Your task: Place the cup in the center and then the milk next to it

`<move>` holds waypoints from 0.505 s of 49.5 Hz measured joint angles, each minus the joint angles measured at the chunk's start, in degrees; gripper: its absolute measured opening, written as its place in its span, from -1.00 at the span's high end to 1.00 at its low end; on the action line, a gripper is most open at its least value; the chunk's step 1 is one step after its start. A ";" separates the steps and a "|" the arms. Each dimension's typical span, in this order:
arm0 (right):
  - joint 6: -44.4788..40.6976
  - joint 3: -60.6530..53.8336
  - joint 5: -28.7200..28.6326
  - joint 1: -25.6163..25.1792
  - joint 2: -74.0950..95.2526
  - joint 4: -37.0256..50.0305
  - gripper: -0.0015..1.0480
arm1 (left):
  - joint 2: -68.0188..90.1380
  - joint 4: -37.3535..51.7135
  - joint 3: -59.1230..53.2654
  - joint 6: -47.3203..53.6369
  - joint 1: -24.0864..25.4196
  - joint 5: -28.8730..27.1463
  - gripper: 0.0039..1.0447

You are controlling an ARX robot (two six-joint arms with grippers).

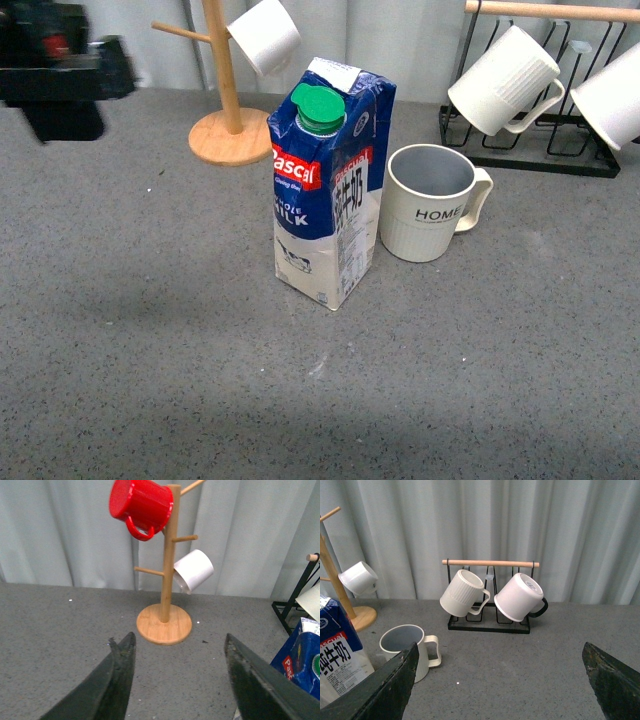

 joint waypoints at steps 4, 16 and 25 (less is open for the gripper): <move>0.00 0.00 -0.11 0.00 0.00 0.02 -0.83 | -6.45 -1.18 -4.72 0.50 3.43 3.65 0.32; 0.00 0.00 -0.13 0.00 0.00 0.02 -0.83 | -21.31 -8.85 -12.28 1.07 10.73 10.95 0.93; 0.00 0.00 -0.15 0.00 0.00 0.02 -0.83 | -31.45 -16.15 -15.17 1.07 14.56 14.16 0.93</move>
